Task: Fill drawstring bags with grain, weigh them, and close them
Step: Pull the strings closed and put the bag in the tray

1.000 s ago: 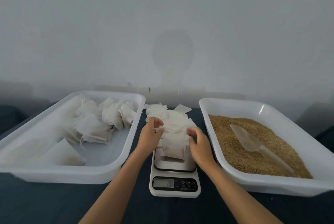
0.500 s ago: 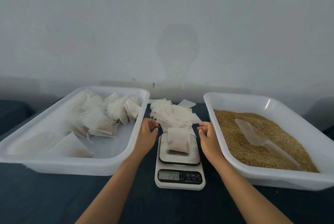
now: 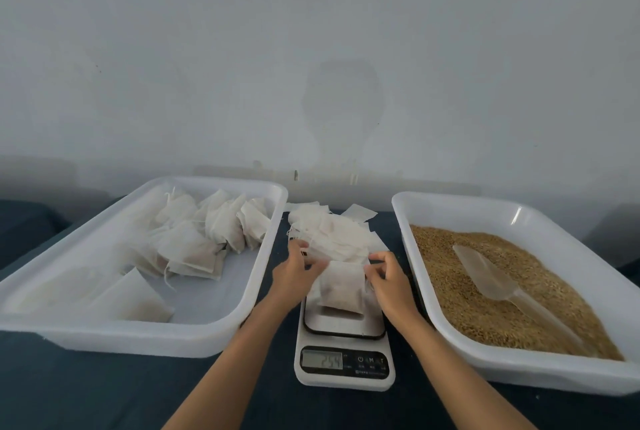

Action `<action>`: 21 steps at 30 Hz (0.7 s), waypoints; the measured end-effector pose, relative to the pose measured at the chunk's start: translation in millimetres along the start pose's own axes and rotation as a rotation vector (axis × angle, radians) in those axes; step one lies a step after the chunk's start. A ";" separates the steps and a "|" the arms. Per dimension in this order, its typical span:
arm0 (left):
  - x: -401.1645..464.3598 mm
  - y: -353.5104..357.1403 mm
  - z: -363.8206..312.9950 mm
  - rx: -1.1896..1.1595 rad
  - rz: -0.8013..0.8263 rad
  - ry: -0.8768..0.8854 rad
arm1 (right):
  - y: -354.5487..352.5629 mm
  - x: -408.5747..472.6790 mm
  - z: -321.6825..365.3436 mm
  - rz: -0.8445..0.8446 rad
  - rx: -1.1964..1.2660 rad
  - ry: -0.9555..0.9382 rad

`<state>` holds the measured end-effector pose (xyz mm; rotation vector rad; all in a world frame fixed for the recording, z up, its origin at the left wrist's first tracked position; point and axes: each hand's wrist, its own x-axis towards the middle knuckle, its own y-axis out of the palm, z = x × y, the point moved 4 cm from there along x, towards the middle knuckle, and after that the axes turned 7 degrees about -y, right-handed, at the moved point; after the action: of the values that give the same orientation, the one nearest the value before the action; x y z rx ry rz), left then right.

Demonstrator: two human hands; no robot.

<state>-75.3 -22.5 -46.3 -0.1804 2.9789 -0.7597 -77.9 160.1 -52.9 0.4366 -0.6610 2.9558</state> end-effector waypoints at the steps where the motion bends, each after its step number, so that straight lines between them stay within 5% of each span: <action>1: -0.8 2.9 -4.2 0.031 0.035 -0.009 | 2.6 0.6 2.8 0.016 -0.008 0.001; 5: -4.2 9.3 -18.4 0.153 0.040 -0.026 | 7.7 0.2 17.9 0.009 0.003 -0.046; 15: -37.7 -55.5 -64.0 -0.031 -0.318 0.177 | 11.3 10.6 119.7 -0.045 0.215 -0.386; 21: -57.9 -137.4 -63.2 0.187 -0.507 0.224 | 67.6 16.6 173.1 0.132 0.343 -0.409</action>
<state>-10.0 -104.9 76.9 -0.9211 3.0674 -1.1680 -58.6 25.2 74.5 1.0849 -0.2066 3.1361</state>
